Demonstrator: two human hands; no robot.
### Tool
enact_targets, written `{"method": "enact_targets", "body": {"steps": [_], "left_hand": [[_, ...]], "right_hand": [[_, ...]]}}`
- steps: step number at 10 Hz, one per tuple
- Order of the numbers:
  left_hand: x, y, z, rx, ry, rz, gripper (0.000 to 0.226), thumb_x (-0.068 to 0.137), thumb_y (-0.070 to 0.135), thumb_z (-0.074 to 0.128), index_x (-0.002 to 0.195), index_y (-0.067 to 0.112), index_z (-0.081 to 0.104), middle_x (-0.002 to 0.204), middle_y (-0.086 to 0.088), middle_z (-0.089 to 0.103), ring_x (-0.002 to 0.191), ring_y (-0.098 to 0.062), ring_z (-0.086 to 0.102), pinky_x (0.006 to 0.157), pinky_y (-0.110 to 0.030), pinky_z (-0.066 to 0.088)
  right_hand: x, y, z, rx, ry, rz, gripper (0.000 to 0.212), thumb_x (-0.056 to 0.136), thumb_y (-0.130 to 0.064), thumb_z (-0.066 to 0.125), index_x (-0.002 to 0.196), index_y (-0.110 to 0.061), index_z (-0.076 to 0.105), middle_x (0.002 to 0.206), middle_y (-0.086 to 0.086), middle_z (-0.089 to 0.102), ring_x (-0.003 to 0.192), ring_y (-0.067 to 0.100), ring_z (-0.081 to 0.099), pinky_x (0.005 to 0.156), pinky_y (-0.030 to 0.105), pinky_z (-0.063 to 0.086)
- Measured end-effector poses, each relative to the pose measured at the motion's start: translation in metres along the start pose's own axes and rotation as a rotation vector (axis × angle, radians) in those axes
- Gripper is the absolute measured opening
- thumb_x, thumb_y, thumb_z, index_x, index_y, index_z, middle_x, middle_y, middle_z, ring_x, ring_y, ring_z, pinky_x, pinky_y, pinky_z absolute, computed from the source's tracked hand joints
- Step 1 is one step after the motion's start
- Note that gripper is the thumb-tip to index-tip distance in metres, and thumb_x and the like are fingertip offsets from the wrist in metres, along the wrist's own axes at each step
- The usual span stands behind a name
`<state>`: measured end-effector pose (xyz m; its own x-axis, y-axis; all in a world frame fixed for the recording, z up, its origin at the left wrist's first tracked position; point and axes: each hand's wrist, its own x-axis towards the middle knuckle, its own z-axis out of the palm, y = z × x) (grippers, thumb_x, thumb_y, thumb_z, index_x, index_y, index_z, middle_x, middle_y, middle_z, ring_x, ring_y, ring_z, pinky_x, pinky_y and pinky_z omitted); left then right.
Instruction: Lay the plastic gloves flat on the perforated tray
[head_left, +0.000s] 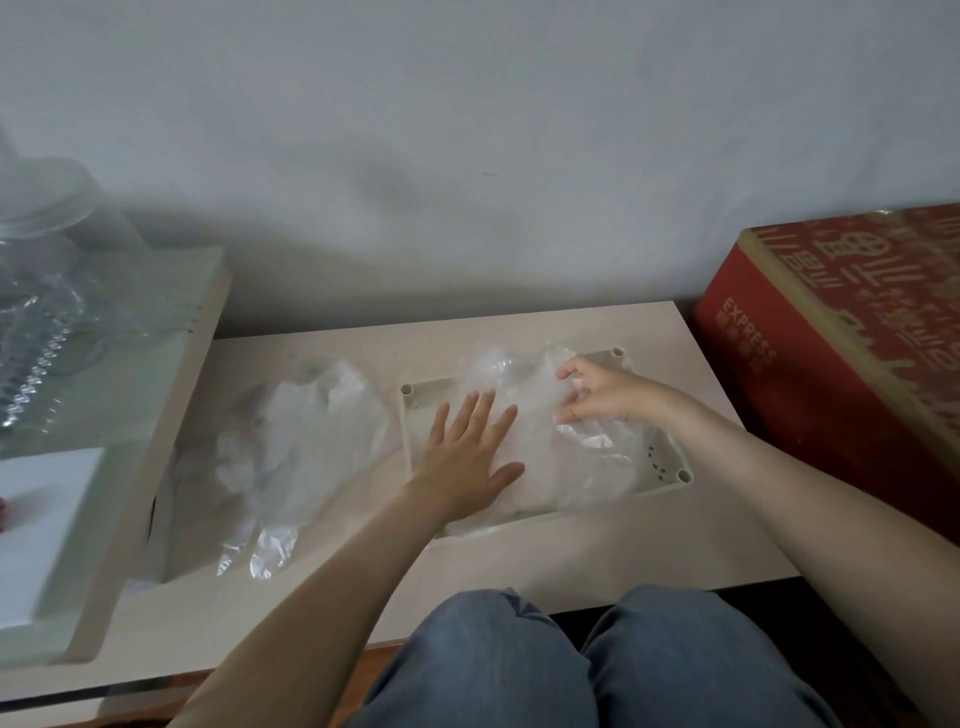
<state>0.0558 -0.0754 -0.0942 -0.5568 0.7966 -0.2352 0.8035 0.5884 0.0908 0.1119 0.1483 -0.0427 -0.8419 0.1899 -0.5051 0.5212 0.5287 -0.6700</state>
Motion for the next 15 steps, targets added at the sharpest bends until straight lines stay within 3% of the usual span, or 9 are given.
{"method": "enact_targets", "body": {"steps": [3,5,6,8,9,10,12,14,15], "left_hand": [[0.010,-0.007,0.010,-0.015,-0.081,-0.034,0.070,0.096,0.062,0.016,0.149,0.032,-0.019,0.157,-0.003,-0.028,0.144,-0.019,-0.026,0.115,-0.044,-0.016],[0.008,-0.006,0.011,-0.041,-0.085,-0.036,0.070,0.096,0.062,0.016,0.149,0.033,-0.020,0.156,-0.002,-0.029,0.143,-0.019,-0.027,0.116,-0.044,-0.016],[0.007,-0.006,0.010,-0.046,-0.091,-0.036,0.070,0.097,0.061,0.016,0.149,0.032,-0.020,0.156,-0.003,-0.029,0.144,-0.019,-0.026,0.117,-0.044,-0.015],[0.008,-0.006,0.011,-0.055,-0.108,-0.058,0.069,0.097,0.062,0.016,0.149,0.032,-0.019,0.156,-0.003,-0.029,0.143,-0.018,-0.026,0.115,-0.043,-0.016],[0.009,-0.005,0.011,-0.049,-0.110,-0.070,0.070,0.096,0.062,0.015,0.150,0.031,-0.019,0.156,-0.003,-0.029,0.144,-0.019,-0.026,0.115,-0.043,-0.016],[0.010,-0.004,0.010,-0.055,-0.109,-0.075,0.069,0.097,0.061,0.014,0.149,0.031,-0.019,0.156,-0.003,-0.029,0.144,-0.019,-0.026,0.116,-0.043,-0.015],[0.012,-0.003,0.009,-0.063,-0.124,-0.092,0.068,0.097,0.060,0.013,0.149,0.031,-0.020,0.156,-0.003,-0.029,0.144,-0.018,-0.025,0.116,-0.043,-0.014],[0.011,-0.003,0.005,-0.061,-0.087,-0.083,0.069,0.096,0.062,0.012,0.150,0.030,-0.018,0.157,-0.003,-0.026,0.145,-0.018,-0.022,0.118,-0.043,-0.011],[0.011,-0.004,0.003,-0.068,-0.085,-0.081,0.069,0.096,0.062,0.011,0.150,0.031,-0.017,0.157,-0.002,-0.026,0.145,-0.018,-0.023,0.118,-0.043,-0.011]], "right_hand": [[-0.004,0.004,-0.006,-0.025,-0.099,0.018,0.044,0.085,-0.006,0.068,0.122,-0.010,0.046,0.082,-0.001,0.062,0.076,0.012,0.056,0.056,0.016,0.044],[-0.007,0.006,-0.019,0.006,-0.135,0.000,0.034,0.087,-0.012,0.068,0.118,-0.012,0.055,0.077,0.000,0.062,0.069,0.007,0.059,0.073,0.020,0.045],[-0.013,0.004,-0.026,-0.037,-0.118,-0.018,0.024,0.087,-0.015,0.068,0.110,-0.015,0.061,0.066,-0.006,0.058,0.060,0.002,0.054,0.064,0.012,0.040],[-0.022,0.009,-0.034,0.037,0.078,-0.029,0.009,0.087,-0.007,0.064,0.092,-0.015,0.061,0.073,-0.003,0.053,0.066,0.011,0.048,0.061,0.021,0.039],[-0.025,0.015,-0.032,-0.086,0.356,-0.028,0.014,0.084,-0.018,0.065,0.096,-0.018,0.056,0.077,-0.004,0.052,0.071,0.012,0.049,0.060,0.024,0.035],[-0.033,0.010,-0.022,0.043,0.336,-0.083,0.018,0.084,-0.020,0.069,0.093,-0.016,0.054,0.074,-0.005,0.052,0.069,0.012,0.049,0.061,0.025,0.038],[-0.040,0.005,0.019,-0.306,-0.176,0.026,0.041,0.081,-0.056,0.066,0.091,-0.016,0.067,0.089,-0.001,0.065,0.080,0.011,0.057,0.074,0.027,0.045],[-0.043,0.000,0.020,-0.287,-0.213,-0.023,0.012,0.087,-0.029,0.067,0.078,-0.021,0.066,0.067,-0.011,0.054,0.055,0.001,0.044,0.052,0.014,0.032],[-0.046,0.001,0.009,-0.223,-0.217,-0.026,0.013,0.089,-0.024,0.063,0.077,-0.021,0.064,0.076,-0.009,0.060,0.072,0.005,0.050,0.070,0.019,0.038]]}}
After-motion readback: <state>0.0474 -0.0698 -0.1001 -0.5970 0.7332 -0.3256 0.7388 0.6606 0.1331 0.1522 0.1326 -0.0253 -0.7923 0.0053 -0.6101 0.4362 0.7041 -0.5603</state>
